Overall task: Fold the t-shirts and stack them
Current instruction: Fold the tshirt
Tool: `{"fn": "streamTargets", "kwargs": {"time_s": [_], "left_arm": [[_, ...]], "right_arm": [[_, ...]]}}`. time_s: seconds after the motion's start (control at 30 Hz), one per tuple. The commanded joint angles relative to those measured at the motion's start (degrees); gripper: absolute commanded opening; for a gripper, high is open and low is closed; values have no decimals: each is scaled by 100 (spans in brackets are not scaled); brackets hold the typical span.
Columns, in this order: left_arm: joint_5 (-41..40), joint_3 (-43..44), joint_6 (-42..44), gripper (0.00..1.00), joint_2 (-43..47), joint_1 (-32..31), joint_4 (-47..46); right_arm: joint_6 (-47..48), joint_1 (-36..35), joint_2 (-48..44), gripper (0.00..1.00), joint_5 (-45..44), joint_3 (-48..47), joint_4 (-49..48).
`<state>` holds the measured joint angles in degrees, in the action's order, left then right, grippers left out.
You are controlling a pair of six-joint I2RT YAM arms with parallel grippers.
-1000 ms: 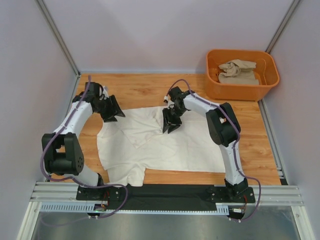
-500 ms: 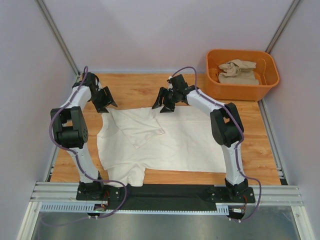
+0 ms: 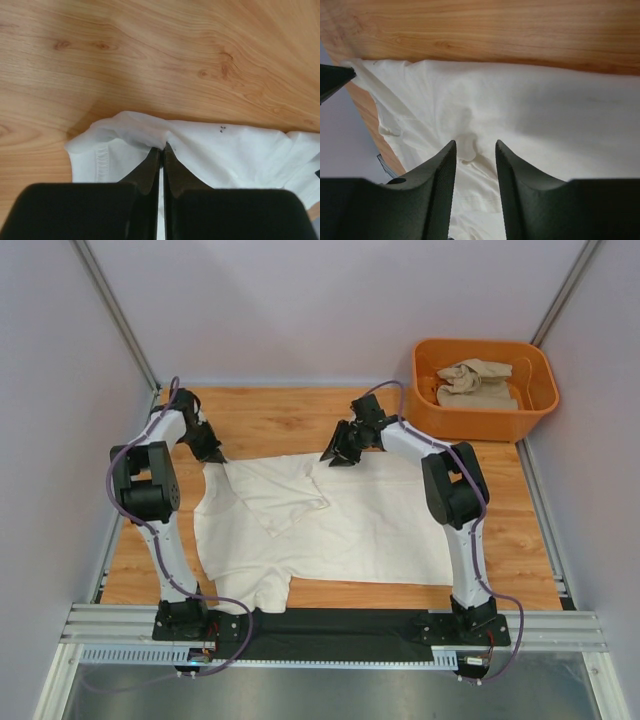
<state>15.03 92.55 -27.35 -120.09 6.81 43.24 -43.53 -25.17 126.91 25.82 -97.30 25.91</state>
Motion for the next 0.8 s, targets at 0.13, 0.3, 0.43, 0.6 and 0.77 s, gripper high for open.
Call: {"fn": "streamTargets", "kwargs": {"time_s": [0.13,0.3,0.43,0.6,0.77], "left_arm": [[123,201,-95,0,118,294,-483],[571,386,-77,0,-128,540,-703],[711,789,2,0,-558,699,-589],[1011,555,29,64,-306,629,-631],[398,-324,28,71,1003,603,-511]], "right_arm": [[-77,249,263,19,-560,255,-52],[72,293,360,17,-807,255,133],[248,293,422,17,-948,255,248],[608,284,449,18,-877,71,423],[951,293,369,23,-965,-201,774]]}}
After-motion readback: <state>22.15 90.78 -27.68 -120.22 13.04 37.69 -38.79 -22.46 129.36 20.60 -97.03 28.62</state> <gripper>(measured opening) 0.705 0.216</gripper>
